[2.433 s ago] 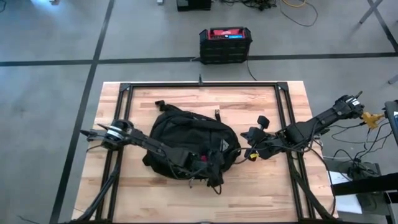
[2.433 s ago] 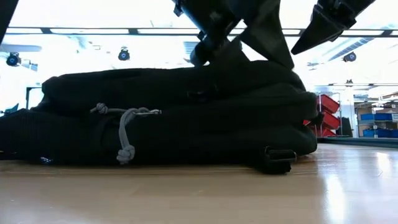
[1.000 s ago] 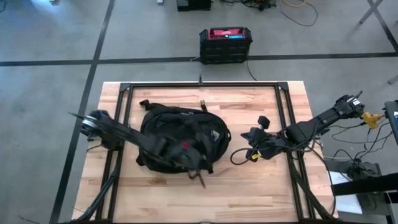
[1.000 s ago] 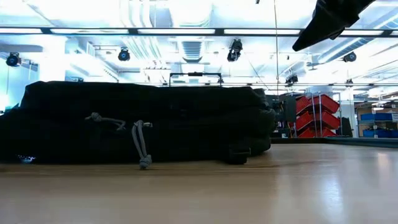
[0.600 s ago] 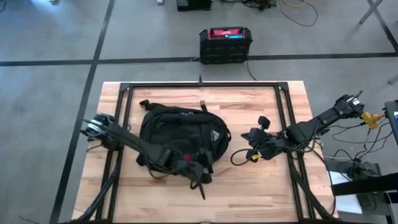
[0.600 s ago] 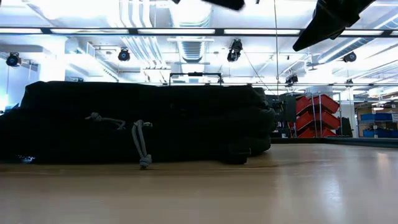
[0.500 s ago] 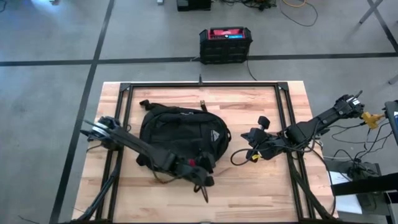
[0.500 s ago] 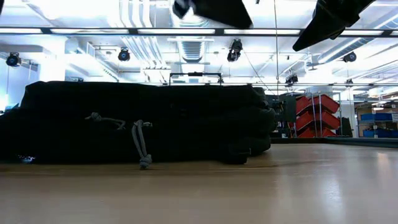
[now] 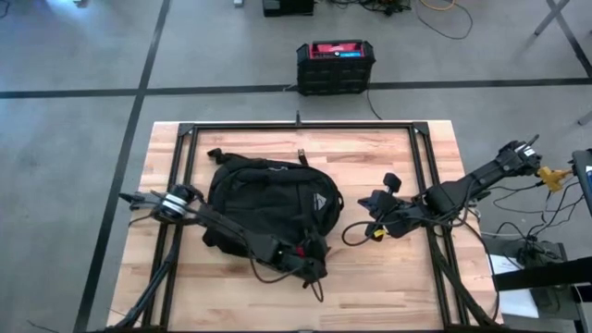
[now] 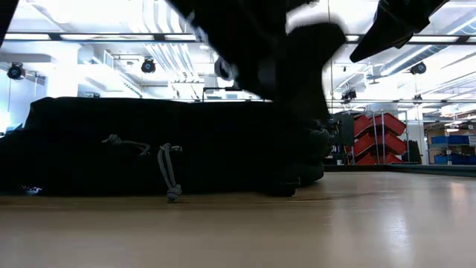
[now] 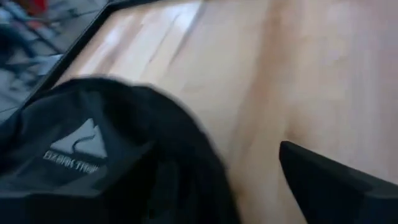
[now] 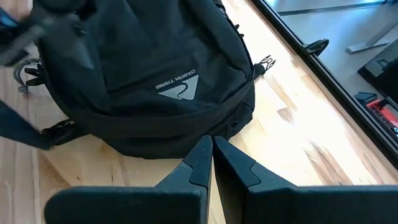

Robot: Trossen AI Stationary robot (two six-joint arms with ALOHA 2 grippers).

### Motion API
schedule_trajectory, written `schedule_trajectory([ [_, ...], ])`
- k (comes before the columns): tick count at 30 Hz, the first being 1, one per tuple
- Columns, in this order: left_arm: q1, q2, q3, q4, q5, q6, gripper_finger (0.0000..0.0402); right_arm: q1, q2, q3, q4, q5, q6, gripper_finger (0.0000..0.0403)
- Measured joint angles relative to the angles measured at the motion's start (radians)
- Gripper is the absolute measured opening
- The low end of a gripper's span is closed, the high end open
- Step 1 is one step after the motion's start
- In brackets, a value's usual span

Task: Unpack backpack
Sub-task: Open the black backpack

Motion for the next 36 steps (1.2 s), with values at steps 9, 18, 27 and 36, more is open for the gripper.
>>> schedule_trajectory([
  [9,0.043,0.074,0.001,-0.047,-0.127,-0.109,0.0352,0.0,0.044,0.0,0.002,0.0,0.004,0.0003],
  [18,0.092,0.156,0.007,-0.059,-0.038,-0.247,0.0273,0.0,0.069,0.0,0.005,0.0,0.003,0.0003],
  [27,0.05,0.013,-0.004,-0.106,-0.079,-0.133,0.0016,0.0,0.037,0.0,0.002,0.0,-0.024,0.0003],
  [36,0.043,-0.42,-0.004,-0.126,-0.12,0.215,0.0003,0.004,-0.045,0.0,-0.006,0.0,-0.051,0.0003],
])
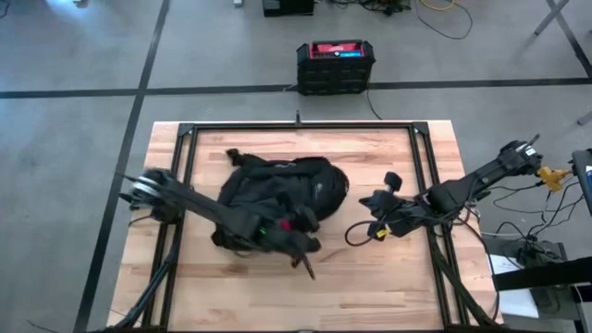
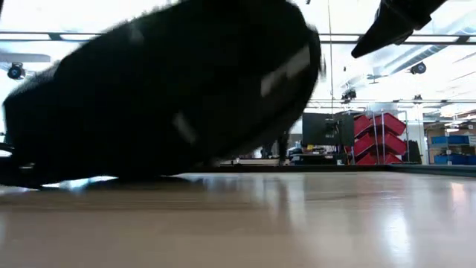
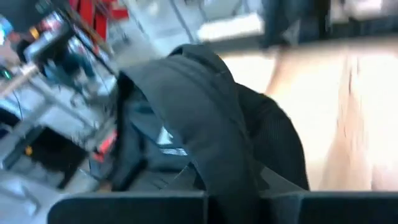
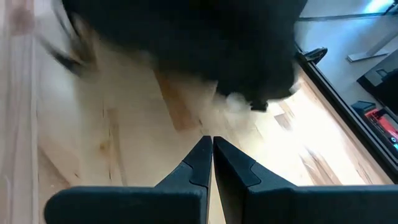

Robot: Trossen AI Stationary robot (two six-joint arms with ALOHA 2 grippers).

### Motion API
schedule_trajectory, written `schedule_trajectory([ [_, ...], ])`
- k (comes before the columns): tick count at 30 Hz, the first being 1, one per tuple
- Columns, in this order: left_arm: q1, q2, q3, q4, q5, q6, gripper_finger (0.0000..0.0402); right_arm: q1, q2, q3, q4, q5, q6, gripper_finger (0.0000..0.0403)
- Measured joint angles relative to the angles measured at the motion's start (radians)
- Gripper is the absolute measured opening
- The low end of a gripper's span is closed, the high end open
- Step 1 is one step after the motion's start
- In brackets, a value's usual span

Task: Unpack backpack
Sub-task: Open the black backpack

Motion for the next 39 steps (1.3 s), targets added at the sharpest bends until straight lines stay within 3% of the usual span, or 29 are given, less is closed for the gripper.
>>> schedule_trajectory([
  [6,-0.008,-0.263,0.003,0.033,-0.025,0.086,0.0002,0.0,-0.017,0.0,-0.001,0.0,-0.005,0.0003],
  [12,-0.003,-0.4,0.003,0.041,0.015,0.109,0.0002,0.0,-0.017,0.0,0.003,0.0,-0.024,0.0003],
  [15,0.016,-0.449,0.003,0.063,0.113,0.105,0.0002,0.0,-0.017,0.0,0.009,0.009,-0.025,0.0003],
  [18,0.018,-0.446,-0.013,0.174,0.356,0.075,0.0002,0.0,-0.017,0.0,0.017,0.009,-0.025,0.0003],
  [20,0.007,-0.412,-0.017,0.217,0.448,0.121,0.0001,0.0,-0.017,0.0,0.029,0.01,-0.026,0.0003],
  [24,0.052,-0.402,-0.023,0.109,0.324,0.238,0.0001,0.0,-0.017,0.0,0.083,0.036,-0.073,0.0003],
  [25,0.088,-0.417,-0.021,0.108,0.335,0.236,0.0001,0.0,-0.017,0.0,0.098,0.037,-0.079,0.0003],
  [26,0.12,-0.435,-0.021,0.108,0.385,0.219,0.0001,0.0,-0.016,0.0,0.112,0.036,-0.079,0.0003],
  [30,0.197,-0.478,-0.031,0.181,0.789,0.197,0.0001,0.0,-0.016,0.0,0.148,0.036,-0.078,0.0003],
  [35,0.283,-0.498,-0.142,0.111,0.817,0.318,0.0001,-0.012,-0.008,0.0,0.183,0.039,-0.078,0.0003],
  [39,0.356,-0.539,-0.247,0.195,1.119,0.352,0.0001,-0.021,0.012,-0.001,0.253,0.076,-0.078,0.0003],
])
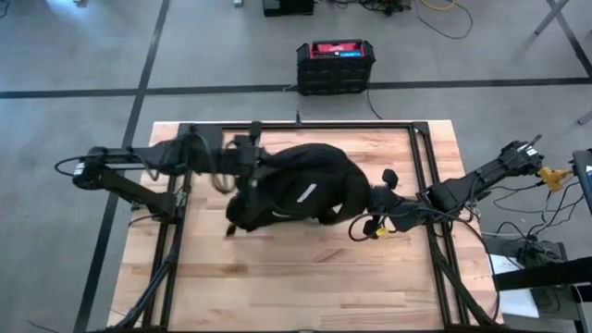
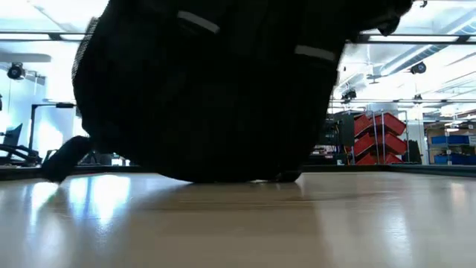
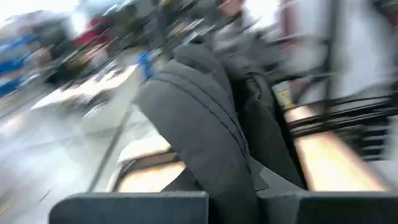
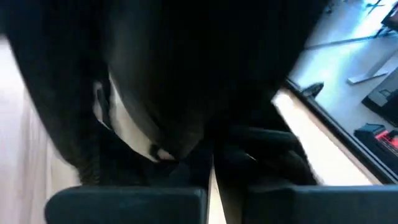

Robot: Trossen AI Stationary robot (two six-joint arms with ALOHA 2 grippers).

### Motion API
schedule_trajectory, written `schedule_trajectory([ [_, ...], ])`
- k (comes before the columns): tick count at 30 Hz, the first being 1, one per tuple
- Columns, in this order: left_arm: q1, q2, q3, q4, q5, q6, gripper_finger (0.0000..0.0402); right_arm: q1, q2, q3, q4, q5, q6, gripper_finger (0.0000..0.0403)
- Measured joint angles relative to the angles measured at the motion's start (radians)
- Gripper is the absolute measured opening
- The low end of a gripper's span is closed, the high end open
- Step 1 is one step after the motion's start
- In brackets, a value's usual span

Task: Unpack backpack
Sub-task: Open the black backpack

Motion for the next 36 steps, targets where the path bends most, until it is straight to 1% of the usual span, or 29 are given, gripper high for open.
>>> schedule_trajectory([
  [1,0.008,-0.002,-0.027,0.02,0.052,0.02,0.0001,-0.007,0.004,0.0,0.015,0.017,-0.001,0.0003],
  [2,0.013,-0.005,-0.054,0.038,0.079,0.047,0.0001,-0.013,0.012,0.0,0.026,0.03,-0.004,0.0003],
  [5,0.02,-0.011,-0.128,0.072,0.094,0.107,0.0001,-0.034,0.029,-0.002,0.049,0.048,-0.003,0.0003],
  [9,0.02,-0.039,-0.221,0.115,0.137,0.122,0.0001,-0.076,0.059,-0.002,0.089,0.062,0.009,0.0003],
  [11,0.014,-0.039,-0.282,0.15,0.155,0.117,0.0001,-0.094,0.088,-0.002,0.094,0.044,0.019,0.0003],
  [13,0.01,-0.032,-0.357,0.191,0.159,0.097,0.0002,-0.107,0.12,-0.002,0.097,0.001,0.013,0.0003],
  [17,0.006,-0.006,-0.533,0.332,0.166,0.074,0.0007,-0.11,0.224,-0.002,0.105,-0.075,-0.015,0.0003],
  [19,0.002,0.013,-0.62,0.409,0.157,0.034,0.0014,-0.108,0.282,-0.002,0.116,-0.104,-0.01,0.0003],
  [22,-0.003,0.041,-0.722,0.531,0.142,-0.119,0.003,-0.107,0.356,0.011,0.109,-0.162,-0.029,0.0009],
  [24,-0.018,0.053,-0.765,0.557,0.139,-0.218,0.0041,-0.104,0.382,0.043,0.062,-0.203,-0.056,0.0019],
  [26,-0.043,0.067,-0.811,0.561,0.135,-0.305,0.0051,-0.101,0.391,0.088,-0.012,-0.214,-0.052,0.0032],
  [28,-0.084,0.086,-0.85,0.557,0.07,-0.385,0.0059,-0.097,0.389,0.135,-0.048,-0.215,-0.051,0.0044],
  [32,-0.192,0.133,-0.895,0.574,-0.098,-0.518,0.0071,-0.079,0.385,0.205,-0.087,-0.21,-0.083,0.0068],
  [36,-0.299,0.178,-0.907,0.563,-0.2,-0.617,0.009,-0.073,0.385,0.233,-0.085,-0.21,-0.102,0.0089],
])
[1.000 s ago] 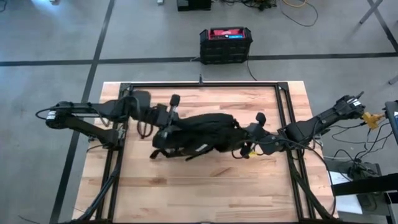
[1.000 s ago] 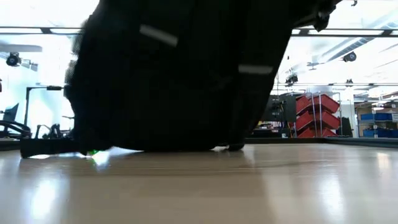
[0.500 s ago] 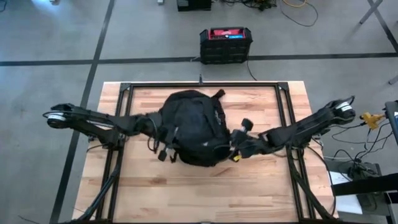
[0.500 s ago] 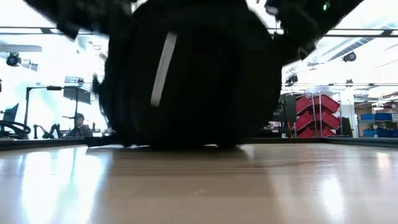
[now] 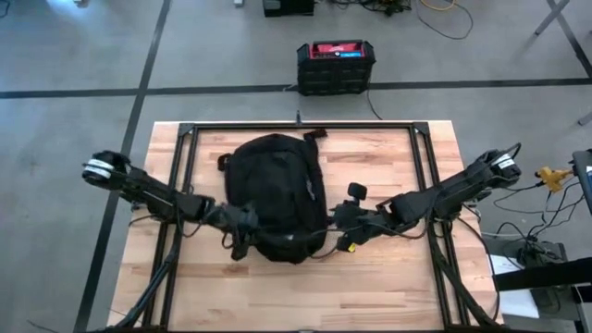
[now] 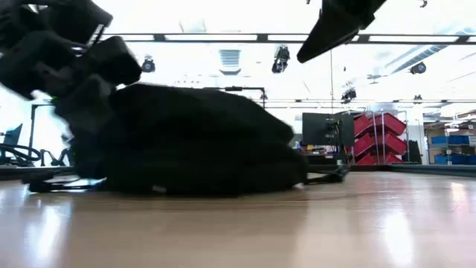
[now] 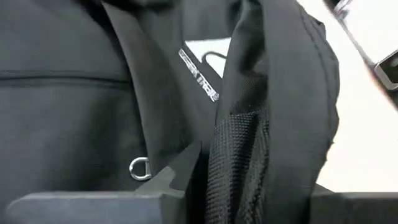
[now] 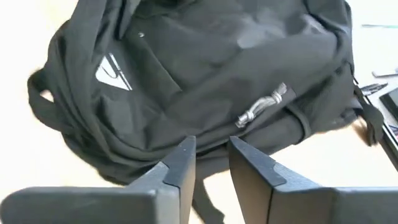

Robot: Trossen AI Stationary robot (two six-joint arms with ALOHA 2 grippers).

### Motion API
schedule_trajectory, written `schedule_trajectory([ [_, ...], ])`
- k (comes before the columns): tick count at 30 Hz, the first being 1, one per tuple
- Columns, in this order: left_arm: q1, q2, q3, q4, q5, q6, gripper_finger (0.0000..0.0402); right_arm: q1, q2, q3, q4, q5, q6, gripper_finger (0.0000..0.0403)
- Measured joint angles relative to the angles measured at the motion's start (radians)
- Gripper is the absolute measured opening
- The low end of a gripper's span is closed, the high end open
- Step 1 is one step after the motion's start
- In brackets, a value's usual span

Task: Unpack backpack
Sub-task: Open the black backpack

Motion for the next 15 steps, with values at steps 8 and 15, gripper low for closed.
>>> schedule_trajectory([
  [8,-0.095,-0.007,0.051,-0.054,-0.025,-0.081,0.0145,-0.004,0.013,-0.08,0.12,0.003,-0.022,0.0125],
  [15,-0.096,-0.001,0.193,-0.043,-0.12,0.12,0.0162,-0.005,0.014,-0.15,0.465,-0.094,-0.157,0.0145],
])
